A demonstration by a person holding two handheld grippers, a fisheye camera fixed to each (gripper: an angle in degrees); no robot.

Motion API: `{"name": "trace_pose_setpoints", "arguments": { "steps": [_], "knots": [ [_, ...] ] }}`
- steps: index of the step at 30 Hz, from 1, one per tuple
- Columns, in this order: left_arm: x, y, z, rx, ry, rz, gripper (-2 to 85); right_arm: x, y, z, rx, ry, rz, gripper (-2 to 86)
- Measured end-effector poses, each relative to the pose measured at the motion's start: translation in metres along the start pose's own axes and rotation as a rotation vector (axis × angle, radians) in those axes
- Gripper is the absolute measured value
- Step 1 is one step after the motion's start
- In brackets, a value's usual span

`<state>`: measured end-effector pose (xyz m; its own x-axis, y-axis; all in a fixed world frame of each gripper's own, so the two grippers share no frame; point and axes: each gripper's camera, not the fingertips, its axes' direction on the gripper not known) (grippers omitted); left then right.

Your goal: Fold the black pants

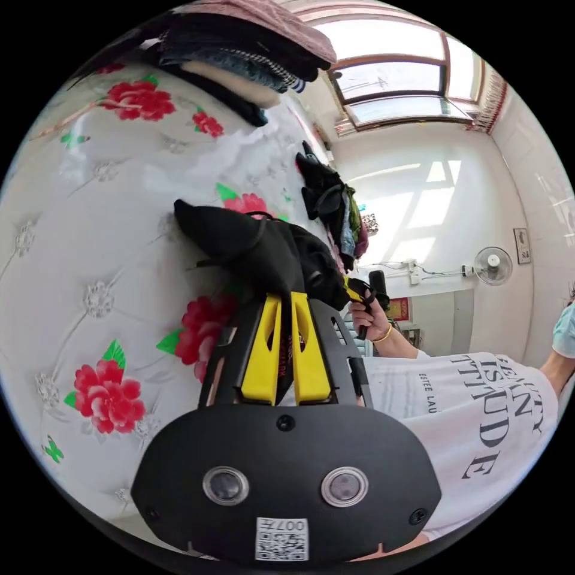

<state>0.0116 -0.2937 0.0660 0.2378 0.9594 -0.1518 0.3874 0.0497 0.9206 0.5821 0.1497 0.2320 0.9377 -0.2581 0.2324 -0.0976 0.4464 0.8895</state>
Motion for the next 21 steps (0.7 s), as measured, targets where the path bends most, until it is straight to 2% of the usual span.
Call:
{"name": "trace_pose_setpoints", "arguments": {
  "steps": [3,7,10,13,15,17,19,21],
  "knots": [
    [0.024,-0.047,-0.021,0.049,0.038,0.147,0.1,-0.070,-0.039,0.003,0.020,-0.093,-0.122,0.5],
    [0.062,-0.123,-0.105,0.217,0.055,0.331,0.0,-0.194,-0.123,-0.012,0.111,-0.221,-0.345,0.3],
    [0.080,-0.188,-0.174,0.343,-0.064,0.411,0.5,-0.292,-0.199,-0.009,0.160,-0.236,-0.511,0.3],
    [0.080,-0.252,-0.215,0.451,-0.230,0.381,1.9,-0.365,-0.286,0.027,0.176,-0.238,-0.606,0.3],
    [0.071,-0.284,-0.216,0.499,-0.384,0.395,3.7,-0.388,-0.336,0.064,0.200,-0.156,-0.637,0.4],
    [0.027,-0.325,-0.191,0.477,-0.601,0.277,6.8,-0.386,-0.386,0.110,0.207,-0.060,-0.603,0.5],
    [-0.022,-0.348,-0.160,0.408,-0.670,0.150,9.0,-0.348,-0.433,0.175,0.183,0.124,-0.489,0.5],
    [-0.066,-0.353,-0.126,0.357,-0.720,0.082,9.8,-0.312,-0.435,0.208,0.163,0.194,-0.470,0.5]
  ]
}}
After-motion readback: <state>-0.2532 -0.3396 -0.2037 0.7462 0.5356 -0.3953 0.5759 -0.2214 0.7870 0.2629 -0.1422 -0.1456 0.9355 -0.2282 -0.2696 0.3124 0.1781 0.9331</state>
